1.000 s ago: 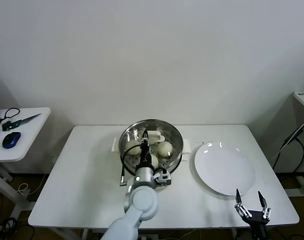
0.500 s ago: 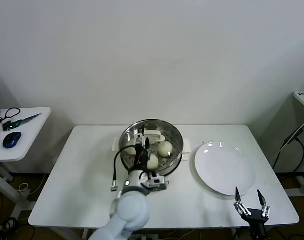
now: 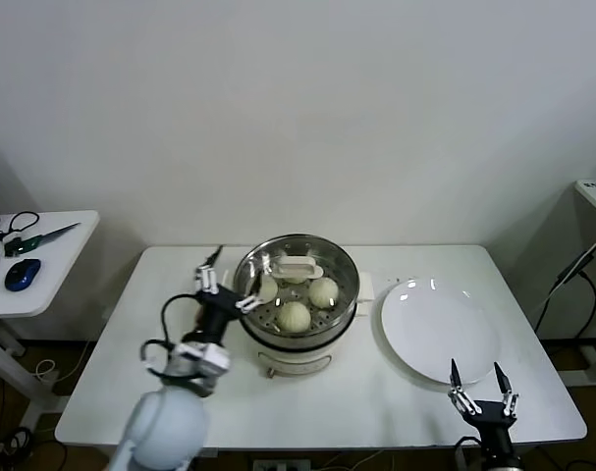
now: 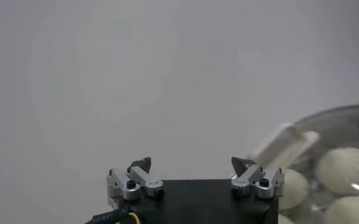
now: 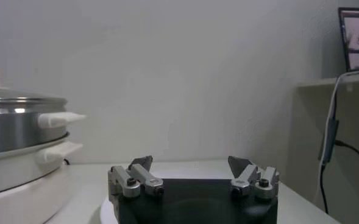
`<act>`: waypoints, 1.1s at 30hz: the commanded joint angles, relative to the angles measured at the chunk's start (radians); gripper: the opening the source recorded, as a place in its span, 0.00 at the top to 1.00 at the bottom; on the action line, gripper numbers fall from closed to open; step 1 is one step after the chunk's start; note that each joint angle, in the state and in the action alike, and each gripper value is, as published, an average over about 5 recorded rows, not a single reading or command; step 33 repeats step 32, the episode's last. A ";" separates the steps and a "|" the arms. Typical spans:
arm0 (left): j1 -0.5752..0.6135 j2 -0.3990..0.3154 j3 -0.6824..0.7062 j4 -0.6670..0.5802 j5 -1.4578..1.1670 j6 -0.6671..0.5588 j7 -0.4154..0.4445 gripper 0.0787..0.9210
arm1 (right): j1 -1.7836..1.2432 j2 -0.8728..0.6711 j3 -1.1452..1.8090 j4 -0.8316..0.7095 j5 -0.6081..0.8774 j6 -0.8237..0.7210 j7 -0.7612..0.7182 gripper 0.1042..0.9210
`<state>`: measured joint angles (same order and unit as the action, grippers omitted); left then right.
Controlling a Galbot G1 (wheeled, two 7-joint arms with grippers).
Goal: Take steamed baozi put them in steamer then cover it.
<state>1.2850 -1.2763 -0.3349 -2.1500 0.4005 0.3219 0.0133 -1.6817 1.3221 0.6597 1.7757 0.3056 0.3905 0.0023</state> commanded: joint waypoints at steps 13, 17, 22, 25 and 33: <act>0.315 0.053 -0.428 0.098 -0.765 -0.394 -0.084 0.12 | 0.027 0.002 -0.024 -0.030 -0.068 -0.018 -0.011 0.12; 0.327 0.014 -0.342 0.189 -0.713 -0.461 -0.070 0.12 | 0.029 0.001 -0.031 -0.026 -0.068 -0.022 -0.011 0.12; 0.298 -0.018 -0.294 0.322 -0.710 -0.520 -0.054 0.12 | 0.031 0.001 -0.035 -0.024 -0.068 -0.024 -0.010 0.12; 0.282 -0.022 -0.286 0.380 -0.714 -0.546 -0.050 0.12 | 0.029 0.001 -0.036 -0.022 -0.066 -0.023 -0.010 0.12; 0.282 -0.022 -0.283 0.385 -0.713 -0.551 -0.038 0.12 | 0.028 0.004 -0.038 -0.020 -0.065 -0.021 -0.010 0.12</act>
